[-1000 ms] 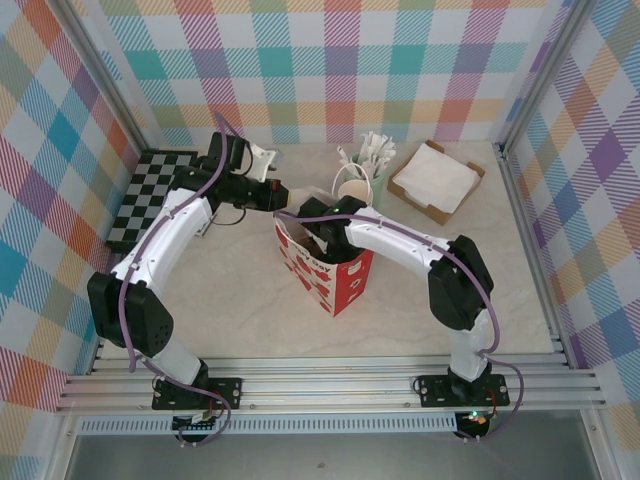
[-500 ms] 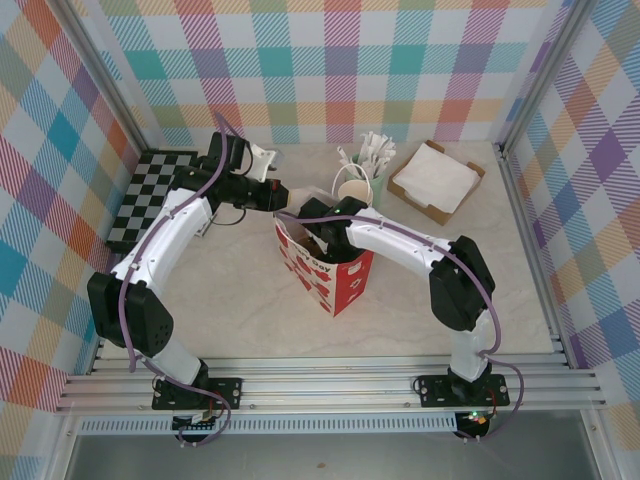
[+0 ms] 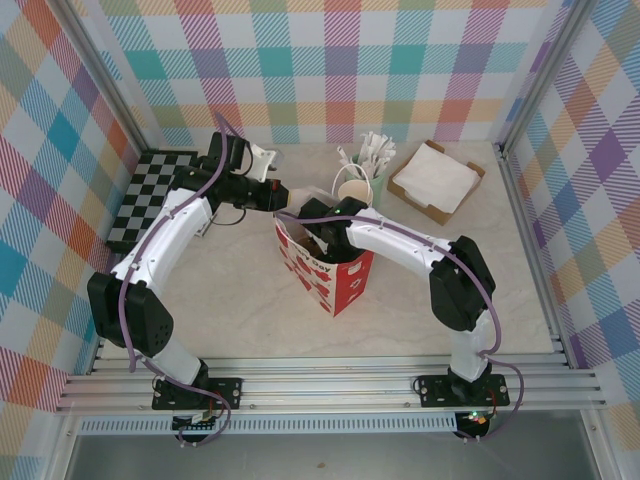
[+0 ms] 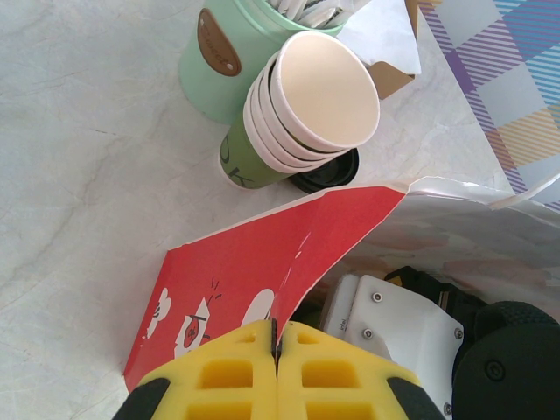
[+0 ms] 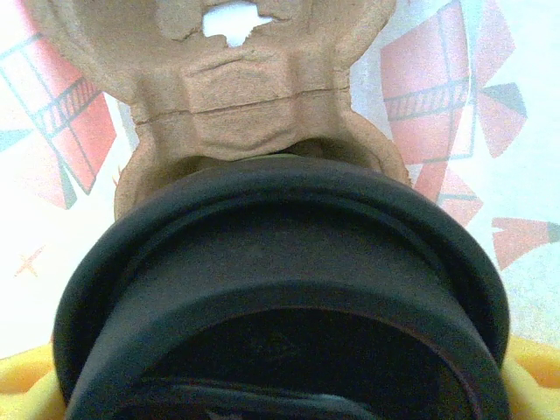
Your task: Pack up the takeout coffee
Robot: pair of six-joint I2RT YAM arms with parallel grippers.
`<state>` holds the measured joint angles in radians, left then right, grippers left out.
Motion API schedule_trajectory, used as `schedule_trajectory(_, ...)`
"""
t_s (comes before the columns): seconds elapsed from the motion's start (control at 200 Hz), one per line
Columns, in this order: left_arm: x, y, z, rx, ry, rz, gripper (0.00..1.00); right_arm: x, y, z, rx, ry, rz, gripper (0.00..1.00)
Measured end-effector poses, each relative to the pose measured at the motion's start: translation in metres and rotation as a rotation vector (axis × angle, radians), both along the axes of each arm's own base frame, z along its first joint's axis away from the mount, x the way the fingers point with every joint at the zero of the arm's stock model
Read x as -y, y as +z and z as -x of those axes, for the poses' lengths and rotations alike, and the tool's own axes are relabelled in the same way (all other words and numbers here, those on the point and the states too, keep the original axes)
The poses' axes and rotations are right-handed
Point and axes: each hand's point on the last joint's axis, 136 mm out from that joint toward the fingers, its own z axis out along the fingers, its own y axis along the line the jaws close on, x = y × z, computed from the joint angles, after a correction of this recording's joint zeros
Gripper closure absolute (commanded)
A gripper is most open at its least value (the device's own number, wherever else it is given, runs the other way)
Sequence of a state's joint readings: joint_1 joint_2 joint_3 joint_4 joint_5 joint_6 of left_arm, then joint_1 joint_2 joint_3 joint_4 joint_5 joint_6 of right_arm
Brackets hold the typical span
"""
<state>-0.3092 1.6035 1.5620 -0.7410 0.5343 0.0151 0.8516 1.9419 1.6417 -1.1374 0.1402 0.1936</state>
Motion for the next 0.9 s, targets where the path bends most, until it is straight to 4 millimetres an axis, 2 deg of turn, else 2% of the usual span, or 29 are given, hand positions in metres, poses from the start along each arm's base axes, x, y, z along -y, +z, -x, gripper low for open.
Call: schedule_trajectory(0.9, 0.0006, 0.0, 0.0003, 0.0, -0.002, 0.0, 1.0, -0.0005, 0.0005, -0.0002, -0.001, -0.001, -0.003, 0.46)
